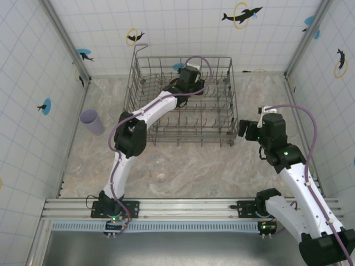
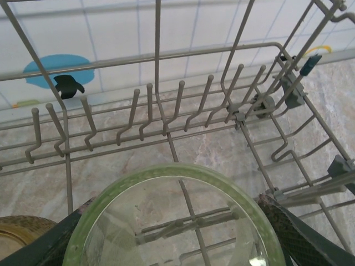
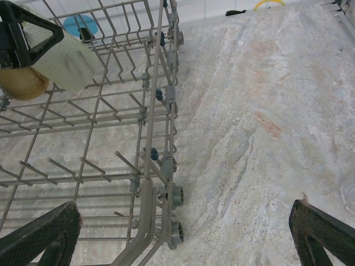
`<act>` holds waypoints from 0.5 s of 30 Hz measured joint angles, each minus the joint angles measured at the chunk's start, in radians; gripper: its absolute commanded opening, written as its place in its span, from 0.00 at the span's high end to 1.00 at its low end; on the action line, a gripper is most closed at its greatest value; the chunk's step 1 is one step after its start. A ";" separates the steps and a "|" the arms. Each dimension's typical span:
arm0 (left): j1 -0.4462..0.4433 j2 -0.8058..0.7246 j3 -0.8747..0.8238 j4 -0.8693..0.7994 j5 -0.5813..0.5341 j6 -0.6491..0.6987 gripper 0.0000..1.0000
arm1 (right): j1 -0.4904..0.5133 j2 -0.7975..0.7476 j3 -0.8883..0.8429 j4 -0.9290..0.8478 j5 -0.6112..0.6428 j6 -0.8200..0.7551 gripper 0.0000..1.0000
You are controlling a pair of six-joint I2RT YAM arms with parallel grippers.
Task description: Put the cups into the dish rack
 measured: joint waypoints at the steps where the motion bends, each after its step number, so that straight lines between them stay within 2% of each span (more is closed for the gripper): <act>1: -0.001 0.000 0.000 0.000 -0.003 0.005 1.00 | 0.000 0.000 0.000 0.000 0.000 -0.001 0.00; 15: -0.024 0.072 0.028 0.023 -0.061 0.139 1.00 | 0.000 0.004 0.000 0.001 0.010 -0.008 0.00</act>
